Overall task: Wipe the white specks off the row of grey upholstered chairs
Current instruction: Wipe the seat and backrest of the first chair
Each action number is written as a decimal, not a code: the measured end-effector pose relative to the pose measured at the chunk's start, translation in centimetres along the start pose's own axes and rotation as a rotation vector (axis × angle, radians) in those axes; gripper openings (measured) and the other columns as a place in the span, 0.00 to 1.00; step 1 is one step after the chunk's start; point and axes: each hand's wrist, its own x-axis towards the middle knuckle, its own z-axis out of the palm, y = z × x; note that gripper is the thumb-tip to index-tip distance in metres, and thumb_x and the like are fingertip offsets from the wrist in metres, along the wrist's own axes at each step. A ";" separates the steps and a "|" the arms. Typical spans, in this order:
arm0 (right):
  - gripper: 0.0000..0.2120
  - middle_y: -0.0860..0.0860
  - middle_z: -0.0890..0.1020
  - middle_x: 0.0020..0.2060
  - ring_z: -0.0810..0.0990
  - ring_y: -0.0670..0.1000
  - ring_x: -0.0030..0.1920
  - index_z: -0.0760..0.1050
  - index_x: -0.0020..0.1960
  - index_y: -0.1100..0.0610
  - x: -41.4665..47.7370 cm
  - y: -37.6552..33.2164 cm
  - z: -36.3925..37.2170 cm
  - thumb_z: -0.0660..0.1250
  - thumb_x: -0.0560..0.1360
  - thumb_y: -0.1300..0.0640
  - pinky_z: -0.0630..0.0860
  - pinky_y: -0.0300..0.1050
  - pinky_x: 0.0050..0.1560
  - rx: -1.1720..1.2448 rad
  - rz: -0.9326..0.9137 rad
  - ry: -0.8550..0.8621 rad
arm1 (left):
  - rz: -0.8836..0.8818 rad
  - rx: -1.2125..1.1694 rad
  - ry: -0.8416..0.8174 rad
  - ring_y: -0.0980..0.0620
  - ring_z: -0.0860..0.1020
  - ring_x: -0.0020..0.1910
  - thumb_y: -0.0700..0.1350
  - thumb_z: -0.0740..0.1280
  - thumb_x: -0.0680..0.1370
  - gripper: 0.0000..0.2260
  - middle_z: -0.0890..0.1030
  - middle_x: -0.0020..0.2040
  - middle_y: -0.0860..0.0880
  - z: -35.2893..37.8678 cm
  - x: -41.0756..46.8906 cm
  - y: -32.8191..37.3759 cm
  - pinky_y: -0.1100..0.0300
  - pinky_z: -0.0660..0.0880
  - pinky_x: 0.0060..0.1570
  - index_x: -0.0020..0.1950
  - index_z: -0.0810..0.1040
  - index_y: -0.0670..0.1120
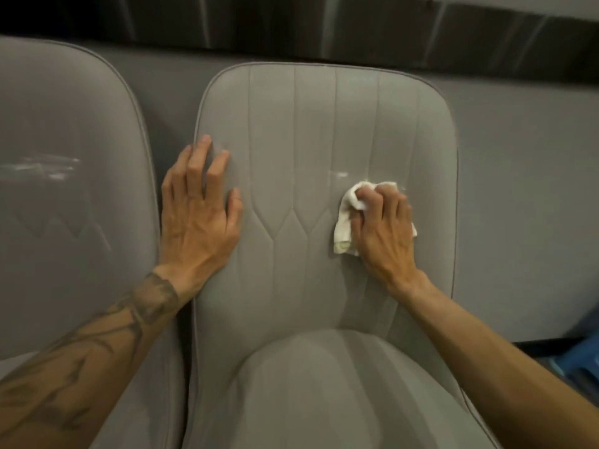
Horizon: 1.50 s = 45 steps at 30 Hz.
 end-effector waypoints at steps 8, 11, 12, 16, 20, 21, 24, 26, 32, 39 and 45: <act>0.09 0.56 0.72 0.52 0.69 0.56 0.50 0.68 0.59 0.55 8.8 1.3 -0.2 0.60 0.80 0.54 0.66 0.49 0.52 -0.004 0.136 0.233 | -0.011 -0.040 0.031 0.34 0.64 0.77 0.46 0.61 0.82 0.25 0.63 0.81 0.38 0.6 -0.3 -0.4 0.41 0.61 0.76 0.79 0.64 0.42; 0.11 0.57 0.72 0.54 0.70 0.58 0.52 0.69 0.60 0.56 4.2 0.2 0.6 0.61 0.80 0.54 0.66 0.51 0.55 -0.005 0.062 0.148 | -0.001 -0.042 0.033 0.34 0.64 0.77 0.46 0.60 0.82 0.25 0.62 0.81 0.39 0.8 -0.3 -0.5 0.41 0.61 0.76 0.79 0.64 0.42; 0.11 0.57 0.71 0.54 0.70 0.59 0.52 0.69 0.61 0.56 2.5 0.3 0.5 0.61 0.80 0.55 0.67 0.51 0.55 -0.007 -0.020 0.072 | 0.000 -0.043 0.036 0.34 0.65 0.77 0.46 0.61 0.82 0.25 0.62 0.81 0.39 0.9 -0.3 -0.5 0.40 0.61 0.76 0.79 0.63 0.43; 0.10 0.56 0.72 0.51 0.71 0.58 0.51 0.69 0.60 0.55 4.4 2.3 -0.8 0.61 0.80 0.55 0.67 0.50 0.53 -0.036 -0.145 0.010 | 0.009 -0.052 0.052 0.32 0.65 0.76 0.46 0.61 0.82 0.25 0.62 0.80 0.38 1.1 -0.3 -0.5 0.40 0.61 0.76 0.79 0.64 0.42; 0.08 0.56 0.73 0.50 0.70 0.56 0.48 0.68 0.56 0.55 11.4 2.1 -0.9 0.59 0.81 0.53 0.65 0.49 0.48 -0.053 0.087 0.202 | 0.011 -0.045 0.070 0.32 0.66 0.76 0.46 0.60 0.82 0.25 0.62 0.80 0.38 1.3 -0.3 -0.6 0.40 0.62 0.75 0.79 0.64 0.43; 0.08 0.56 0.73 0.51 0.70 0.56 0.49 0.68 0.56 0.56 11.3 1.4 -0.5 0.59 0.81 0.53 0.65 0.48 0.48 -0.032 0.146 0.241 | 0.013 -0.041 0.072 0.33 0.66 0.76 0.46 0.60 0.82 0.25 0.62 0.81 0.39 1.4 -0.3 -0.7 0.40 0.62 0.75 0.79 0.64 0.43; 0.10 0.58 0.73 0.52 0.70 0.58 0.51 0.69 0.59 0.57 7.0 -0.2 0.3 0.61 0.80 0.53 0.66 0.50 0.52 0.010 0.105 0.179 | 0.013 -0.032 0.061 0.33 0.65 0.76 0.46 0.61 0.82 0.25 0.61 0.81 0.38 1.2 -0.2 -0.6 0.41 0.62 0.76 0.79 0.64 0.42; 0.11 0.59 0.73 0.52 0.70 0.59 0.52 0.69 0.60 0.57 4.6 0.2 -0.2 0.61 0.80 0.54 0.66 0.53 0.53 -0.020 -0.072 0.044 | 0.012 -0.030 0.046 0.32 0.66 0.76 0.45 0.61 0.82 0.26 0.61 0.81 0.37 1.1 -0.2 -0.5 0.41 0.62 0.77 0.79 0.64 0.41; 0.10 0.58 0.73 0.51 0.70 0.58 0.50 0.69 0.57 0.57 13.0 1.6 -0.3 0.58 0.81 0.52 0.63 0.49 0.49 -0.031 0.170 0.241 | -0.002 -0.017 0.016 0.35 0.64 0.78 0.47 0.60 0.82 0.28 0.58 0.83 0.39 1.0 -0.2 -0.5 0.42 0.63 0.77 0.82 0.61 0.44; 0.11 0.59 0.73 0.50 0.71 0.60 0.50 0.68 0.60 0.57 7.5 0.9 -0.6 0.60 0.80 0.53 0.66 0.54 0.51 -0.021 -0.172 0.018 | 0.005 -0.049 0.014 0.36 0.63 0.79 0.46 0.60 0.82 0.28 0.57 0.83 0.40 1.2 -0.2 -0.7 0.43 0.61 0.79 0.82 0.61 0.45; 0.12 0.58 0.74 0.51 0.72 0.58 0.50 0.71 0.56 0.59 15.7 1.3 -0.8 0.57 0.82 0.51 0.65 0.48 0.52 -0.004 0.222 0.284 | 0.004 -0.071 0.014 0.36 0.63 0.79 0.45 0.60 0.82 0.28 0.57 0.83 0.40 1.4 -0.1 -0.7 0.43 0.62 0.79 0.82 0.61 0.44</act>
